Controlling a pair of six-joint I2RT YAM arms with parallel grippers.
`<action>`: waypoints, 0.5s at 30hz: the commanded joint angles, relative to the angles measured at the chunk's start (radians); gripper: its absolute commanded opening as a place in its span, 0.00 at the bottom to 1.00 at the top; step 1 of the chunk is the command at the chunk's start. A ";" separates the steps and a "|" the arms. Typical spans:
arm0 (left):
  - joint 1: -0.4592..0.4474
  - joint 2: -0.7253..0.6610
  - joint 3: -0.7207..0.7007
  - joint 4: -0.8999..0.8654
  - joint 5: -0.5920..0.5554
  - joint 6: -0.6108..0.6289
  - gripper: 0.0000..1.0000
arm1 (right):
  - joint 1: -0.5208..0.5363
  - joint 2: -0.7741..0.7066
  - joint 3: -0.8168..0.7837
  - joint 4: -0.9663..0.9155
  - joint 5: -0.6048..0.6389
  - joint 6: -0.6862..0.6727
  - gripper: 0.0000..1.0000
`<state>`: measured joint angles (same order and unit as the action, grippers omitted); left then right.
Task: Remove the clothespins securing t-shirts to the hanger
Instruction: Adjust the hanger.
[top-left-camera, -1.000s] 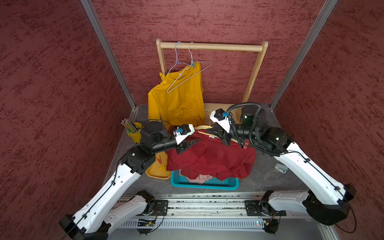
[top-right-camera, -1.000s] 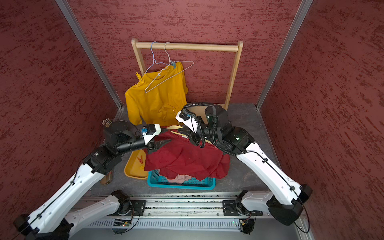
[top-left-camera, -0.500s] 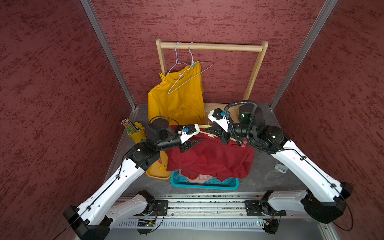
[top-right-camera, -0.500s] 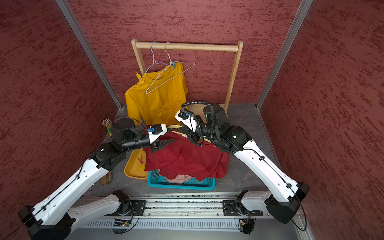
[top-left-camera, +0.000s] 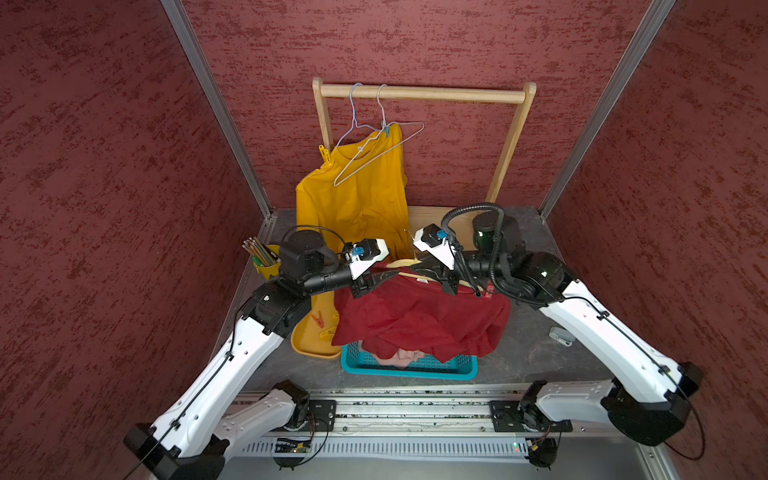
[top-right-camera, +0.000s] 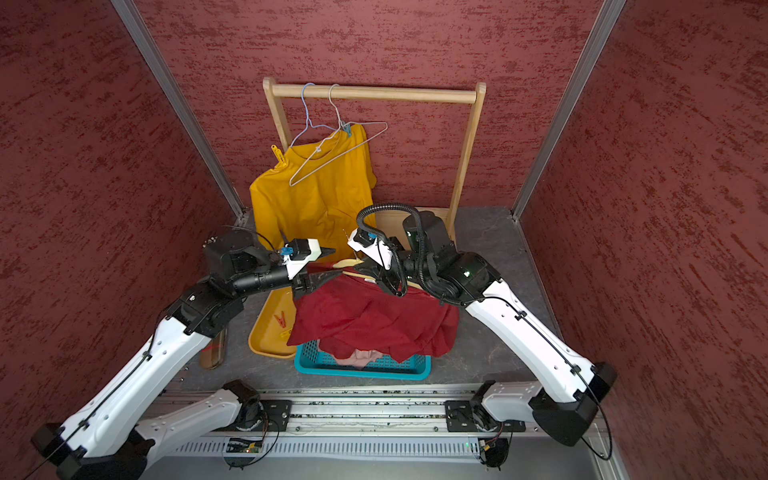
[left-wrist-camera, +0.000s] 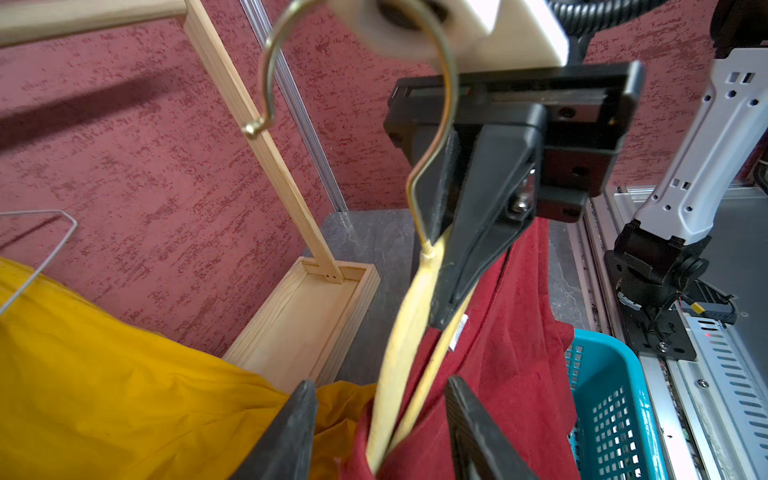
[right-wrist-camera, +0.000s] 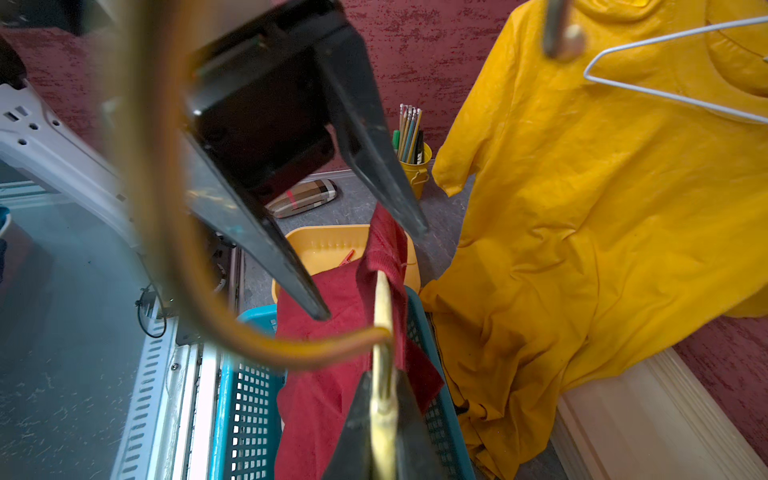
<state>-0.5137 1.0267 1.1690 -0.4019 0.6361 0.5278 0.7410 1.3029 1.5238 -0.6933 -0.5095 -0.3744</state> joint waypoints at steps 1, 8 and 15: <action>0.004 0.056 0.034 -0.025 0.106 -0.016 0.50 | 0.006 0.024 0.033 -0.002 -0.100 -0.005 0.00; 0.043 0.093 0.067 -0.073 0.197 -0.015 0.13 | 0.008 -0.001 0.024 0.009 -0.062 -0.012 0.00; 0.123 0.084 0.080 -0.099 0.338 -0.034 0.00 | 0.007 -0.056 -0.010 0.077 -0.038 -0.003 0.02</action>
<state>-0.4423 1.1198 1.2053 -0.5030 0.9573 0.5518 0.7506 1.3102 1.5215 -0.6956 -0.5617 -0.4007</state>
